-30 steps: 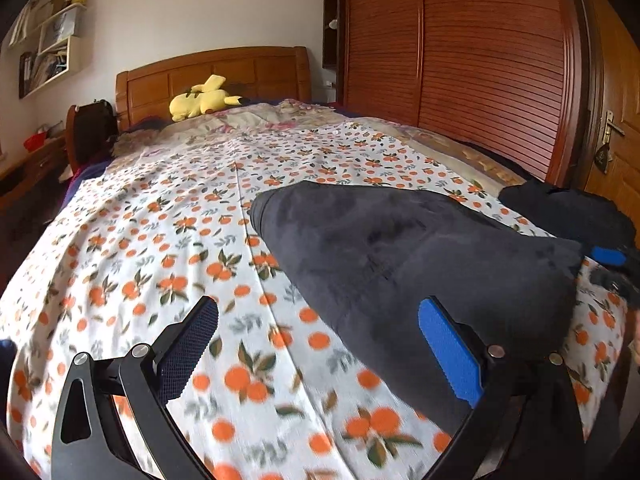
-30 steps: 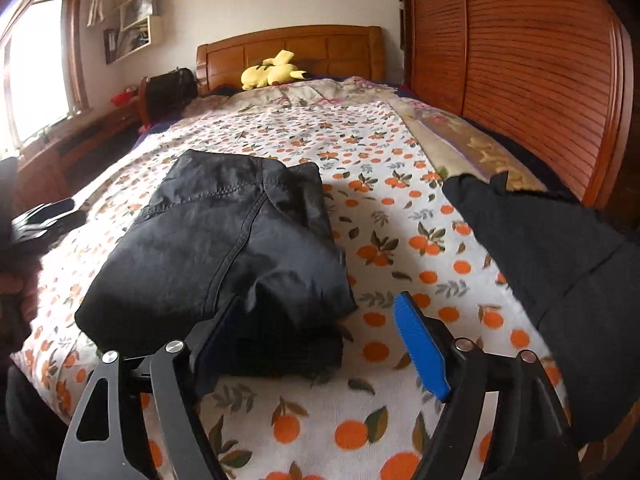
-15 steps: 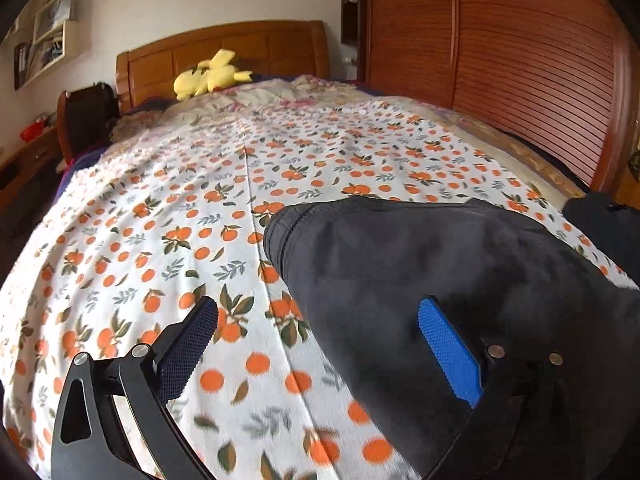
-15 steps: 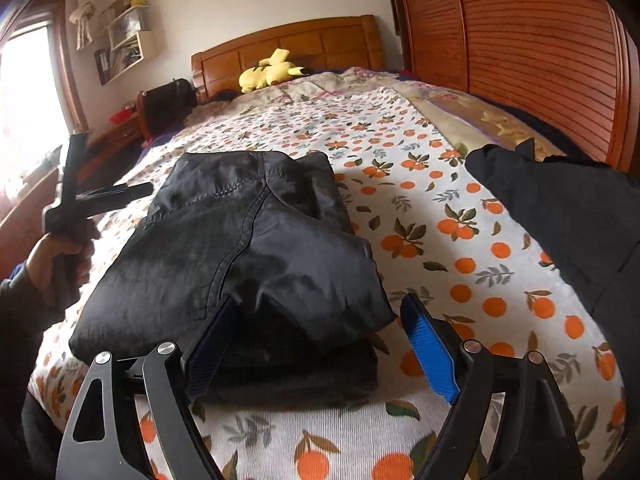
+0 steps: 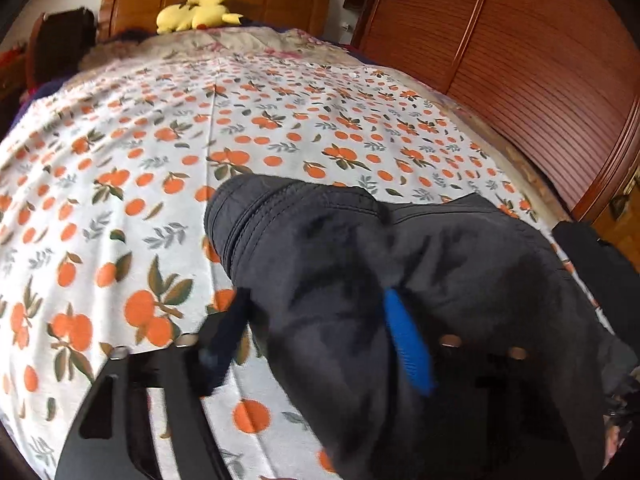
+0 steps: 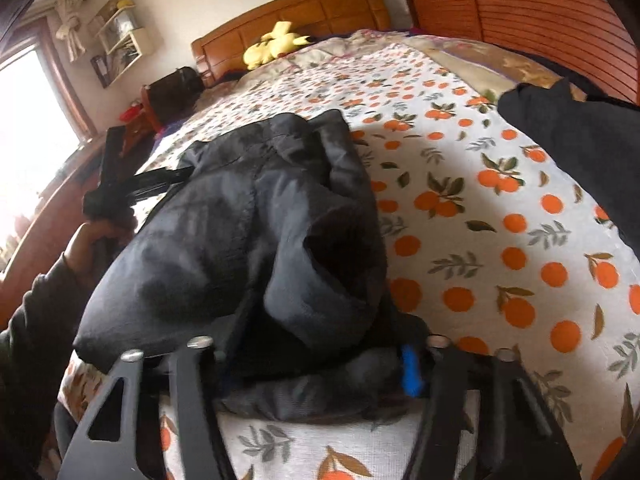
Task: Fold large clothes
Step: 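Carry the bundle with both tools toward the bed edge by the wardrobe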
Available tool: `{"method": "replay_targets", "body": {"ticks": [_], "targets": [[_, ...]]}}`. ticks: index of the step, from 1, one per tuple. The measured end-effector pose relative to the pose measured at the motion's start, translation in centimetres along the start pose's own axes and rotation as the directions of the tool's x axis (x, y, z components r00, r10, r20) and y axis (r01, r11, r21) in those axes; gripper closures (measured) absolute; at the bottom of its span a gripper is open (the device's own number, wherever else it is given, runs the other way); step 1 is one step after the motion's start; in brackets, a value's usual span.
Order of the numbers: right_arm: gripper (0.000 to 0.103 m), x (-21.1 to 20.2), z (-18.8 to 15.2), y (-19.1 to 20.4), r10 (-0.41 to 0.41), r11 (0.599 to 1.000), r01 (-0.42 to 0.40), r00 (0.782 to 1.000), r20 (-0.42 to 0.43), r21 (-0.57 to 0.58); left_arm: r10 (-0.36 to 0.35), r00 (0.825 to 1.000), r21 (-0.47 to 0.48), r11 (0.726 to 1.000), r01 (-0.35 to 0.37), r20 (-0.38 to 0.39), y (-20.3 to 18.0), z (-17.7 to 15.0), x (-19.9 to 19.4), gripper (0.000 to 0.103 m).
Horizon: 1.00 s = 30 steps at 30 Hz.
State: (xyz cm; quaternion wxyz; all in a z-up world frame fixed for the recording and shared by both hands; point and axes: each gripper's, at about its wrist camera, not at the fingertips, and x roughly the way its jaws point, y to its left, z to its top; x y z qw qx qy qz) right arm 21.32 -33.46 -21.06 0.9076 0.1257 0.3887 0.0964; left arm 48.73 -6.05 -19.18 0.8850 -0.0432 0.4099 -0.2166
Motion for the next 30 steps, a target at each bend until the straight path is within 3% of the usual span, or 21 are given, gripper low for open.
{"method": "replay_targets", "body": {"ticks": [1, 2, 3, 5, 9, 18, 25, 30], "targets": [[0.077, -0.1, 0.1, 0.3, 0.008, 1.000, -0.008, 1.000, 0.003, -0.009, -0.012, 1.000, -0.004, 1.000, 0.012, -0.006, -0.2, 0.1, 0.0, 0.056], [0.085, -0.2, 0.2, 0.7, 0.008, 1.000, -0.008, 1.000, 0.012, -0.027, -0.019, 1.000, -0.008, 1.000, 0.019, -0.008, -0.5, 0.2, -0.1, 0.073], [0.088, -0.5, 0.3, 1.0, 0.007, 0.999, -0.006, 1.000, 0.026, -0.044, -0.003, 1.000, 0.006, 1.000, 0.003, -0.012, -1.1, 0.3, -0.2, 0.081], [0.090, -1.0, 0.7, 1.5, -0.001, 0.997, 0.005, 0.999, 0.053, -0.076, 0.065, 0.998, 0.066, 0.996, -0.065, 0.002, -2.6, 0.4, -0.8, 0.089], [0.093, -2.5, 1.5, 1.7, 0.019, 0.995, -0.008, 0.994, 0.112, -0.103, 0.110, 0.990, 0.084, 0.989, -0.118, 0.094, -4.8, 1.3, -3.8, 0.092], [0.094, -8.1, 4.6, 0.5, 0.025, 0.985, 0.020, 0.967, 0.254, -0.170, 0.084, 0.971, 0.165, 0.979, -0.123, 0.224, -14.3, 4.2, -8.7, 0.092], [0.094, -16.1, 6.9, -5.1, -0.068, 0.978, 0.137, 0.923, 0.378, -0.157, -0.012, 0.958, 0.241, 0.969, -0.061, 0.287, -26.9, 7.8, -8.9, 0.092], [0.094, -23.6, 8.7, -10.9, -0.198, 0.955, 0.276, 0.868, 0.455, -0.111, -0.128, 0.947, 0.291, 0.956, 0.038, 0.295, -37.7, 10.0, -7.5, 0.092]]}}
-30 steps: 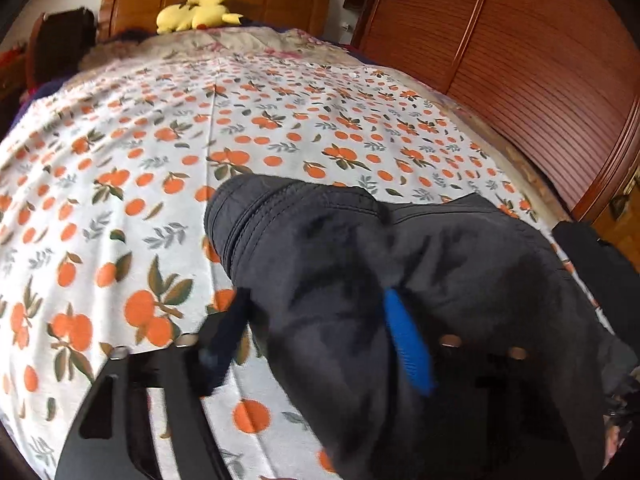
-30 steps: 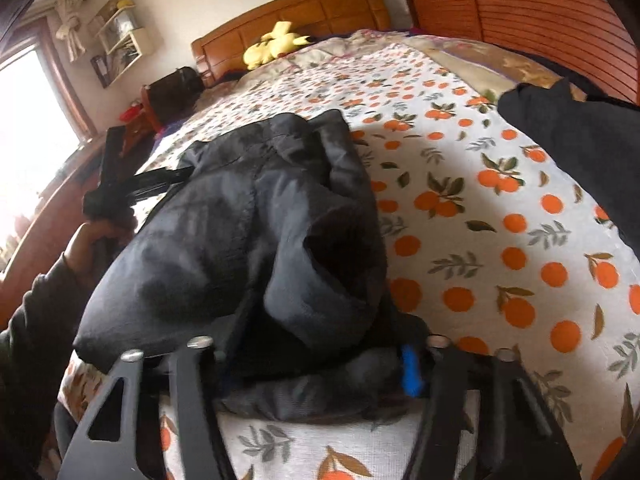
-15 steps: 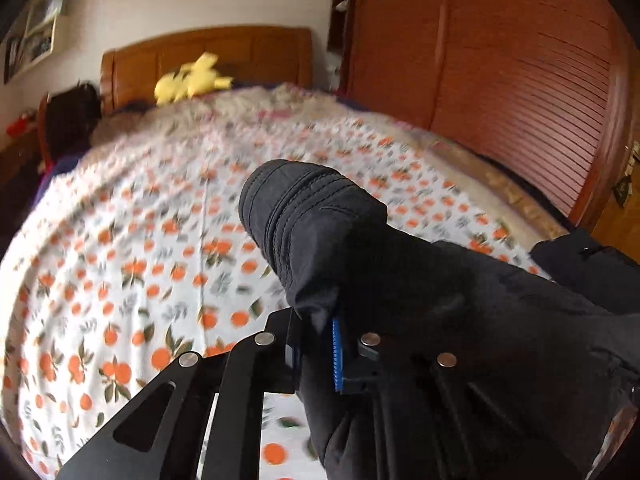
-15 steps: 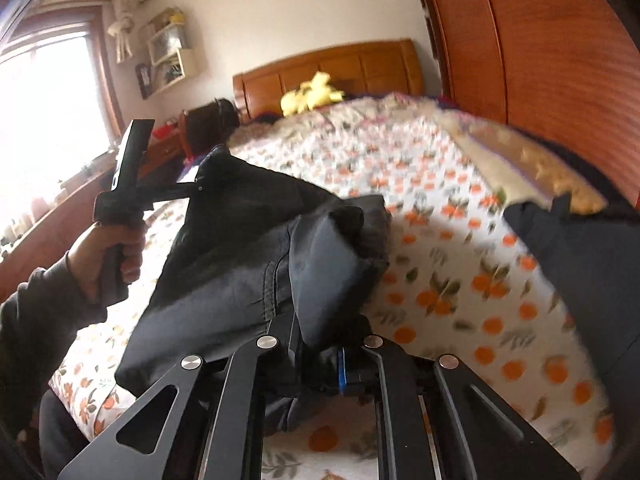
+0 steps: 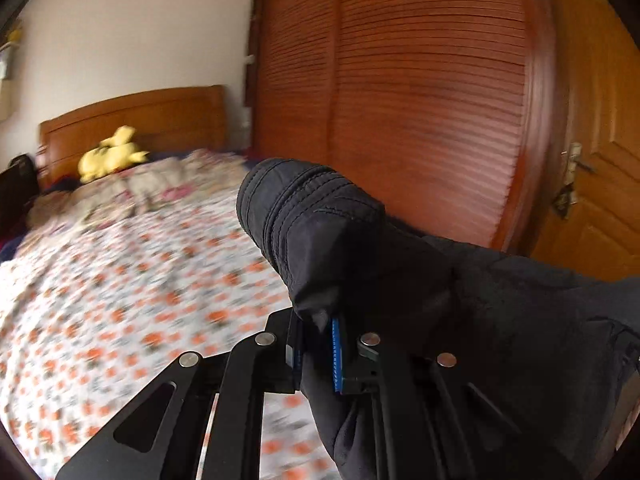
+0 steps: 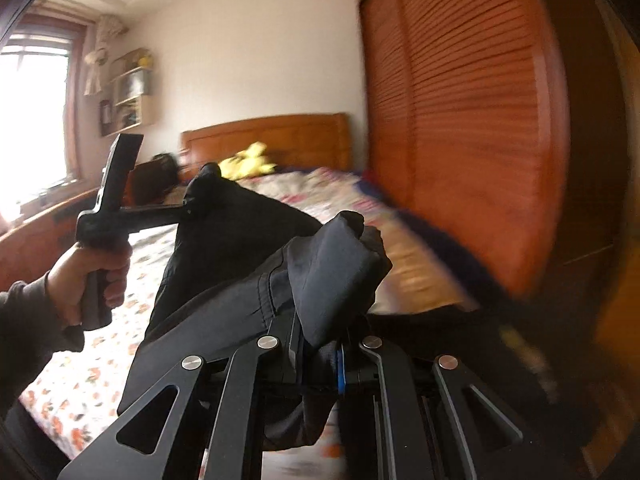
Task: Fold large clothes
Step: 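Carry the bundle with both tools toward the bed edge by the wardrobe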
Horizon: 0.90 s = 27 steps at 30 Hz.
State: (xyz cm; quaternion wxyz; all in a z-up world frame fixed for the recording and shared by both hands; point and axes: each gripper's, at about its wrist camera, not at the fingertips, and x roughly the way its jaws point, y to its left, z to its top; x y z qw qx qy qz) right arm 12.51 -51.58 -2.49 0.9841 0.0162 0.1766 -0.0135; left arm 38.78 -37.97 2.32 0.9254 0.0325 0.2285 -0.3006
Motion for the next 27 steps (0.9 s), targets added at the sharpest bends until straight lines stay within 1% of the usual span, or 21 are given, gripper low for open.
{"method": "replay_targets", "body": {"ticks": [2, 3, 6, 9, 11, 12, 14, 15, 16, 17, 18, 19, 20, 21, 22, 23, 25, 26, 27], "targets": [[0.094, -1.6, 0.8, -2.9, -0.061, 0.998, 0.061, 0.998, 0.017, -0.004, -0.042, 0.999, 0.002, 0.999, 0.042, 0.002, -3.4, 1.0, 1.4, 0.092], [0.094, -2.1, 1.0, -4.0, -0.084, 0.996, 0.084, 0.996, 0.020, -0.006, -0.075, 0.997, 0.001, 0.997, 0.075, -0.002, -5.7, 1.5, 2.5, 0.092], [0.094, -3.8, 0.9, -8.0, -0.170, 0.985, 0.170, 0.985, 0.020, 0.008, -0.146, 0.989, 0.010, 0.989, 0.146, -0.025, -10.9, 1.7, 5.0, 0.092], [0.094, -4.3, -0.5, -11.3, -0.237, 0.971, 0.238, 0.971, -0.013, 0.029, -0.182, 0.981, 0.033, 0.982, 0.184, -0.071, -14.5, 0.6, 7.4, 0.091], [0.093, -4.2, -2.0, -12.8, -0.268, 0.962, 0.270, 0.962, -0.051, 0.040, -0.181, 0.979, 0.056, 0.981, 0.187, -0.098, -16.1, -0.3, 8.6, 0.091], [0.093, -4.0, -2.7, -13.4, -0.267, 0.961, 0.271, 0.961, -0.071, 0.055, -0.178, 0.977, 0.067, 0.980, 0.187, -0.120, -16.6, -0.7, 9.1, 0.089], [0.090, -3.5, -4.2, -14.4, -0.269, 0.956, 0.279, 0.957, -0.111, 0.089, -0.163, 0.974, 0.071, 0.982, 0.176, -0.160, -16.7, -1.8, 9.8, 0.086], [0.083, -3.2, -4.8, -14.8, -0.288, 0.949, 0.301, 0.949, -0.132, 0.094, -0.140, 0.974, 0.084, 0.984, 0.157, -0.175, -16.6, -2.4, 10.0, 0.085], [0.081, -3.0, -5.2, -14.9, -0.300, 0.944, 0.316, 0.942, -0.148, 0.096, -0.123, 0.976, 0.093, 0.986, 0.141, -0.181, -16.5, -2.9, 10.1, 0.084], [0.076, -2.9, -5.4, -15.0, -0.305, 0.941, 0.322, 0.939, -0.157, 0.101, -0.115, 0.975, 0.100, 0.986, 0.136, -0.189, -16.2, -3.4, 10.0, 0.081], [0.073, -3.1, -5.5, -15.1, -0.301, 0.941, 0.320, 0.941, -0.155, 0.111, -0.119, 0.973, 0.103, 0.985, 0.141, -0.196, -15.7, -3.9, 9.8, 0.077], [0.071, -3.2, -5.4, -14.8, -0.303, 0.941, 0.322, 0.940, -0.155, 0.110, -0.111, 0.973, 0.118, 0.984, 0.136, -0.201, -15.3, -4.5, 9.4, 0.074], [0.065, -3.2, -5.2, -14.5, -0.314, 0.939, 0.331, 0.937, -0.156, 0.098, -0.100, 0.974, 0.129, 0.983, 0.128, -0.202, -14.6, -5.0, 8.8, 0.067], [0.042, -3.4, -4.9, -14.3, -0.345, 0.930, 0.358, 0.927, -0.145, 0.081, -0.089, 0.976, 0.143, 0.983, 0.119, -0.200, -14.1, -5.5, 8.2, 0.065], [0.030, -4.3, -4.8, -14.0, -0.374, 0.921, 0.384, 0.919, -0.123, 0.067, -0.087, 0.978, 0.155, 0.981, 0.117, -0.189, -13.0, -6.3, 7.0, 0.063], [0.026, -5.0, -4.2, -13.2, -0.402, 0.913, 0.406, 0.912, -0.079, 0.045, -0.086, 0.979, 0.163, 0.980, 0.117, -0.184, -12.6, -6.9, 6.2, 0.061], [0.027, -5.6, -3.1, -12.6, -0.396, 0.917, 0.398, 0.917, -0.053, 0.034, -0.091, 0.980, 0.167, 0.978, 0.122, -0.179, -11.3, -7.8, 4.8, 0.057], [0.028, -5.8, -2.7, -12.0, -0.386, 0.921, 0.387, 0.921, -0.046, 0.032, -0.096, 0.980, 0.169, 0.978, 0.125, -0.173, -10.8, -8.4, 4.0, 0.050], [0.032, -5.7, -2.1, -11.4, -0.372, 0.928, 0.373, 0.927, -0.038, 0.023, -0.096, 0.981, 0.169, 0.978, 0.125, -0.167, -10.0, -8.9, 3.4, 0.042]]}}
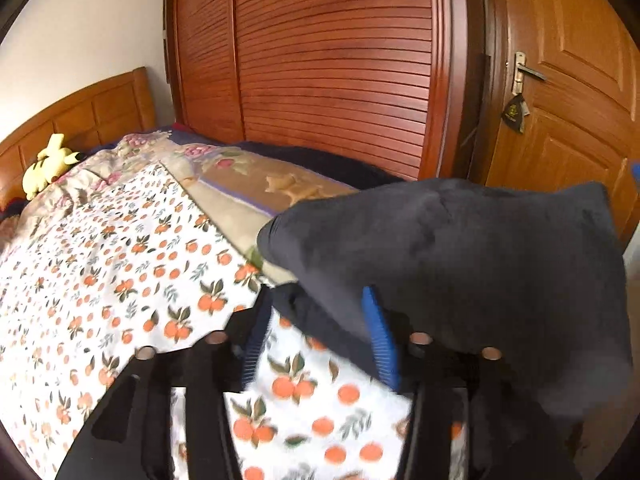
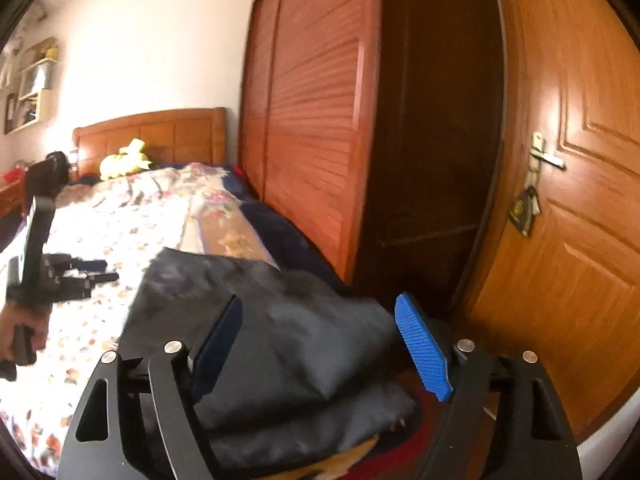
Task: Fold large clothes
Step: 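Carry the bundle with both tools toward the bed edge by the wardrobe, then lower the bundle onto the bed edge and open both tools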
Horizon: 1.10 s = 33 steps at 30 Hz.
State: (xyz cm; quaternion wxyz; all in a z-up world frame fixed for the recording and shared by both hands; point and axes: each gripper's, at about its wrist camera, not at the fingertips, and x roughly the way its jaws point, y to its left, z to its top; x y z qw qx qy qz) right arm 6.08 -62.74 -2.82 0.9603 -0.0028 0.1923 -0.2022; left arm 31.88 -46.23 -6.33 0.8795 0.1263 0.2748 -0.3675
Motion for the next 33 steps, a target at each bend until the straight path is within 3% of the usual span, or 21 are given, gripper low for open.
{"method": "replay_targets", "body": {"ticks": [3, 5, 8, 15, 18, 25, 33], "targets": [[0.040, 0.8, 1.1, 2.2, 0.058, 0.998, -0.058, 0.998, -0.003, -0.037, -0.008, 1.000, -0.012, 1.000, 0.009, 0.024, 0.8, -1.9, -2.3, 0.031], [0.042, 1.9, 1.2, 3.1, 0.067, 0.997, -0.068, 0.998, -0.022, -0.044, -0.005, 0.999, -0.023, 1.000, 0.006, 0.037, 1.0, -3.1, -3.8, 0.015], [0.043, 4.2, 0.5, 3.3, 0.072, 0.997, -0.074, 0.994, -0.079, -0.019, 0.014, 0.997, -0.018, 1.000, -0.013, 0.071, 1.0, -4.4, -6.1, 0.002], [0.044, 8.6, -4.4, -0.1, 0.050, 0.998, -0.037, 0.968, -0.246, 0.060, 0.034, 0.995, -0.004, 0.999, -0.034, 0.094, 0.8, -6.7, -11.0, 0.002], [0.044, 8.8, -5.5, -0.7, 0.049, 0.995, -0.025, 0.964, -0.262, 0.094, 0.035, 0.994, -0.021, 0.999, -0.033, 0.103, 1.1, -7.5, -13.2, 0.002], [0.044, 4.8, -3.6, 1.5, -0.003, 0.998, 0.016, 0.983, -0.183, 0.068, 0.070, 0.989, -0.053, 0.997, -0.064, 0.130, 1.8, -9.3, -18.6, 0.002], [0.021, -1.4, -2.0, 8.5, 0.130, 0.992, -0.129, 0.988, -0.083, 0.015, 0.132, 0.979, -0.059, 0.990, -0.124, 0.155, 2.5, -11.0, -24.9, 0.002]]}}
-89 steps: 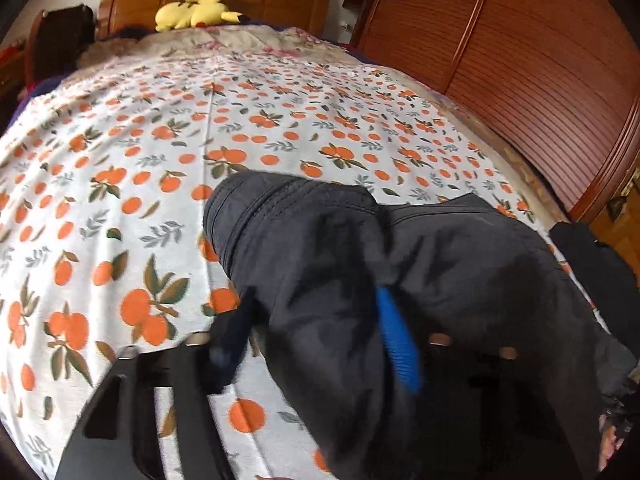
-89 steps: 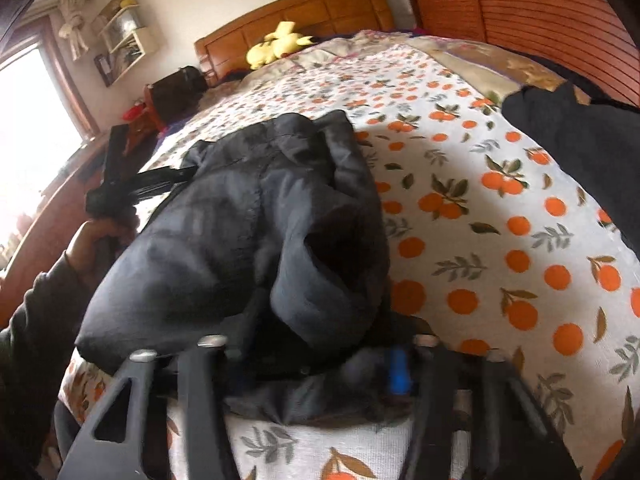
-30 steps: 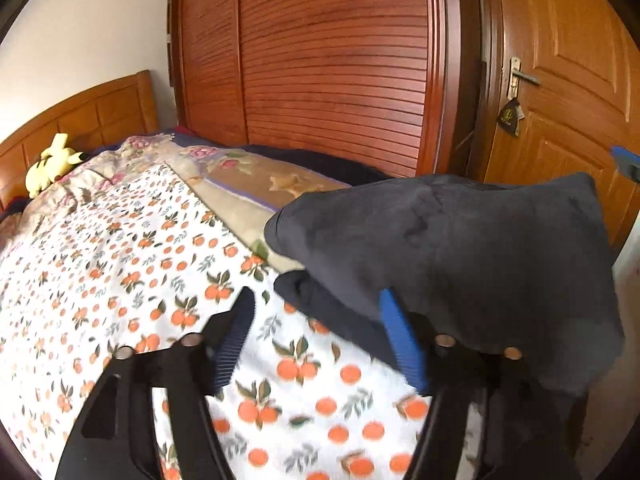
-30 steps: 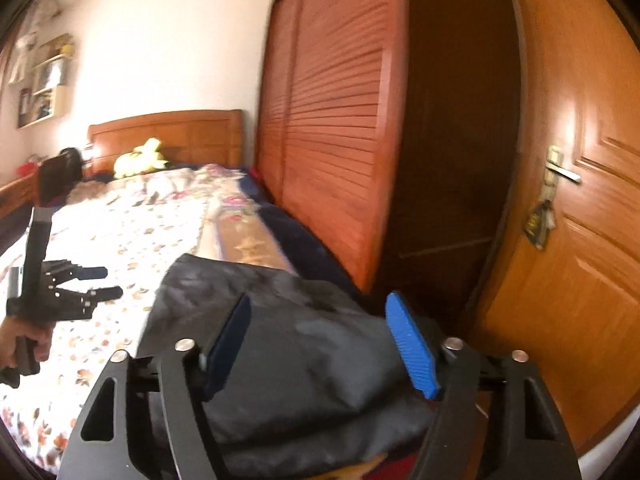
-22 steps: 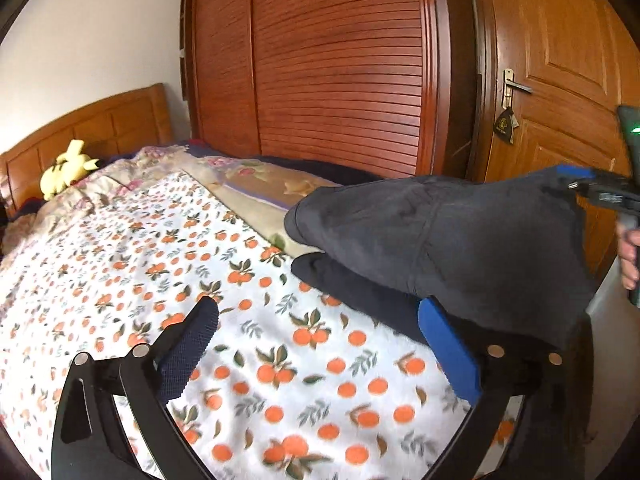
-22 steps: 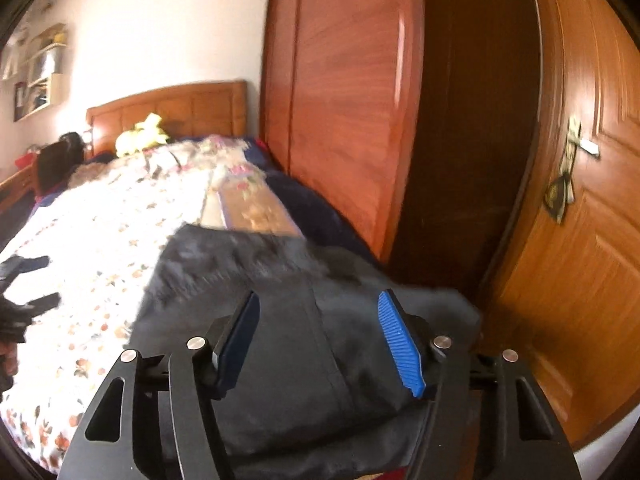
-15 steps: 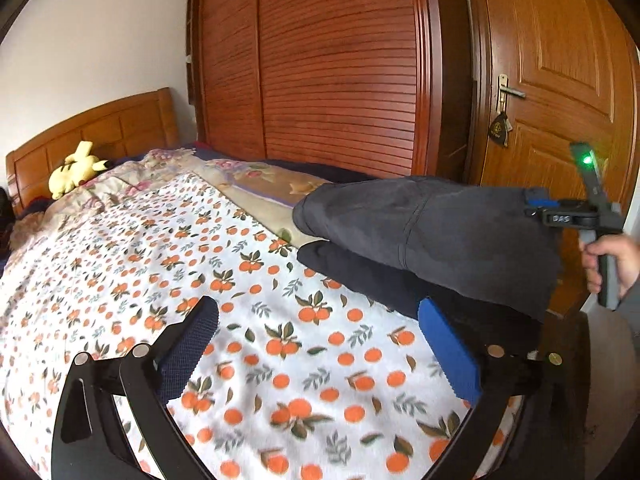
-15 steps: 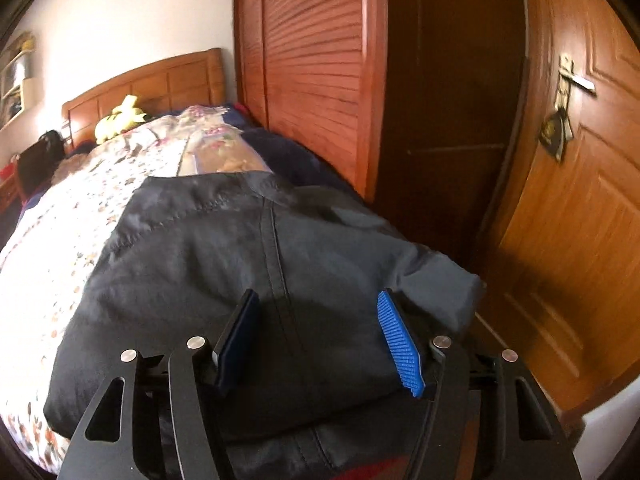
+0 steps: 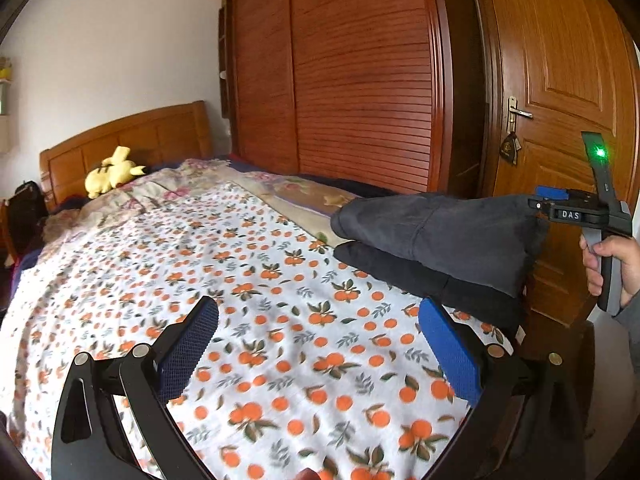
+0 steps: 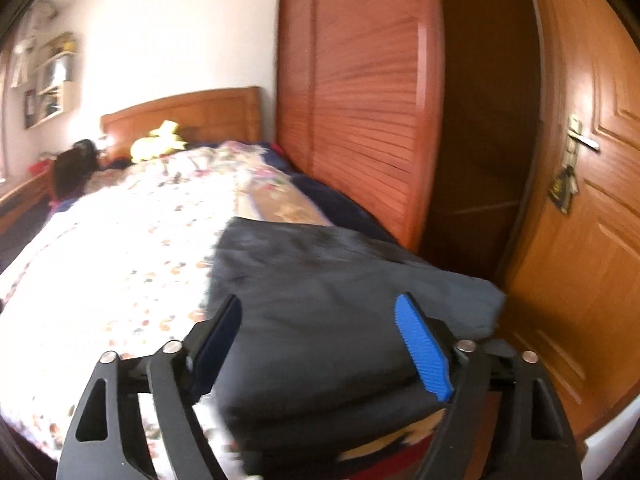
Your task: Fold large clothes
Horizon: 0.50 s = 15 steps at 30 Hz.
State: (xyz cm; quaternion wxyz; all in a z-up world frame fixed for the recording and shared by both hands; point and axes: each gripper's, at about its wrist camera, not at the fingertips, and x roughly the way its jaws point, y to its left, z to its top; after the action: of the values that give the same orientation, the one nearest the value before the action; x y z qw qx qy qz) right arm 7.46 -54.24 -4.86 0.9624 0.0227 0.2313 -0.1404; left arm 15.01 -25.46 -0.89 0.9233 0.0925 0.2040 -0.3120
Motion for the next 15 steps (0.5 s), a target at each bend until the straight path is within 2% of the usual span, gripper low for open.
{"method": "replay_targets", "body": {"ticks": [3, 6, 11, 15], "targets": [[0.007, -1.5, -0.3, 3.1, 0.056, 0.998, -0.055, 0.998, 0.026, -0.016, 0.031, 1.000, -0.002, 1.000, -0.031, 0.002, 0.7, -0.7, -2.3, 0.002], [0.007, -2.1, -0.8, 6.0, 0.113, 0.993, -0.112, 0.993, 0.035, -0.025, 0.053, 0.999, -0.011, 0.999, -0.053, -0.005, 1.4, -1.6, -3.9, 0.002], [0.007, -2.3, -2.3, 11.5, 0.196, 0.980, -0.195, 0.980, 0.019, -0.033, 0.083, 0.996, -0.083, 0.993, -0.085, -0.028, 4.1, -4.4, -6.3, 0.002], [0.007, -2.8, -3.9, 15.5, 0.248, 0.968, -0.248, 0.969, 0.011, -0.047, 0.149, 0.987, -0.103, 0.983, -0.154, -0.058, 6.2, -6.6, -7.8, 0.002]]}}
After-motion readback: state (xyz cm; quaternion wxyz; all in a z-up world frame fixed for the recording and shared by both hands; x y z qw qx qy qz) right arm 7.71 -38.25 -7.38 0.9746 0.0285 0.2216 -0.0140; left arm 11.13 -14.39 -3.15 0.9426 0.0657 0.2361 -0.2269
